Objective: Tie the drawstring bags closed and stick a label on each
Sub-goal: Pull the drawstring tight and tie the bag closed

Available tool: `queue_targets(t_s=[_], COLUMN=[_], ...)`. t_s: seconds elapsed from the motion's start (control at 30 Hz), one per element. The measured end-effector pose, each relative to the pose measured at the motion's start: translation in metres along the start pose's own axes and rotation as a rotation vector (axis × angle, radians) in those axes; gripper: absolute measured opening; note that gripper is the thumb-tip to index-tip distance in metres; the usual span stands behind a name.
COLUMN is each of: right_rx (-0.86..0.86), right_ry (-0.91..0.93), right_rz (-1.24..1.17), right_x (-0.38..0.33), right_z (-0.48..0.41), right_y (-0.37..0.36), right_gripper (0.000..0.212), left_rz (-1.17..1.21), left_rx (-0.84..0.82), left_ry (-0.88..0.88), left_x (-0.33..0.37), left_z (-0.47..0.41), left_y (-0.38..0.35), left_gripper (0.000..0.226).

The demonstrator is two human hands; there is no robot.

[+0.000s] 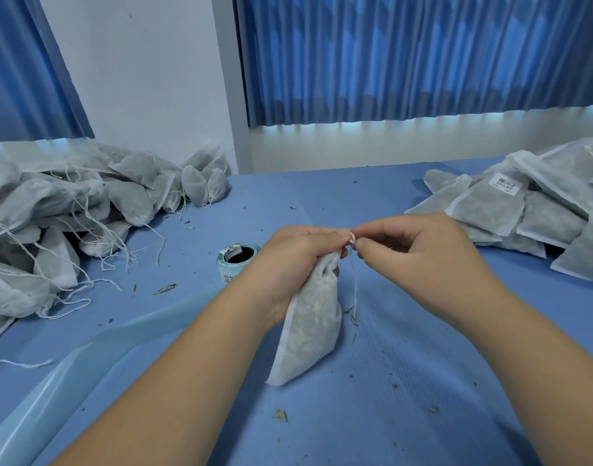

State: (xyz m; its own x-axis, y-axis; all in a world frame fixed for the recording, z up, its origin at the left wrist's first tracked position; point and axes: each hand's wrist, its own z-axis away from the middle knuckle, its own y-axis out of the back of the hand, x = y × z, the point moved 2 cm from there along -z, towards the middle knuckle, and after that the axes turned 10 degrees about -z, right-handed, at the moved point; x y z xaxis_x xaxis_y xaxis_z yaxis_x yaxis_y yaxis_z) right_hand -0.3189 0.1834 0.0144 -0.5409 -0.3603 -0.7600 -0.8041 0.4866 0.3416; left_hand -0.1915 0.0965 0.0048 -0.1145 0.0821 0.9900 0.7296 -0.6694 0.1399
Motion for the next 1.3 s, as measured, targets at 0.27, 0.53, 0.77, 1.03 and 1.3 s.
queue_targets(t_s=[0.27, 0.53, 0.77, 1.03, 1.3], right_rx=[0.072, 0.137, 0.129, 0.0, -0.107], right_ry=[-0.129, -0.247, -0.298, -0.337, -0.56], right_rz=[0.078, -0.071, -0.531, -1.02, -1.082], right_x=[0.006, 0.009, 0.007, 0.001, 0.001], right_z=[-0.002, -0.008, -0.009, -0.006, -0.005], right_y=[0.0, 0.013, 0.015, 0.001, 0.008], right_gripper=[0.025, 0.023, 0.01, 0.018, 0.009], left_rz=[-0.135, -0.247, -0.277, -0.267, -0.477], left_rx=[0.113, 0.13, 0.017, 0.065, 0.237], left_ry=[-0.073, -0.076, -0.07, -0.158, -0.274], left_x=[-0.001, 0.0, 0.0, 0.005, 0.003], left_z=[0.0, -0.001, 0.001, 0.001, -0.003], left_y=[-0.004, -0.001, -0.001, -0.001, -0.001], left_gripper=[0.016, 0.016, 0.023, 0.026, 0.023])
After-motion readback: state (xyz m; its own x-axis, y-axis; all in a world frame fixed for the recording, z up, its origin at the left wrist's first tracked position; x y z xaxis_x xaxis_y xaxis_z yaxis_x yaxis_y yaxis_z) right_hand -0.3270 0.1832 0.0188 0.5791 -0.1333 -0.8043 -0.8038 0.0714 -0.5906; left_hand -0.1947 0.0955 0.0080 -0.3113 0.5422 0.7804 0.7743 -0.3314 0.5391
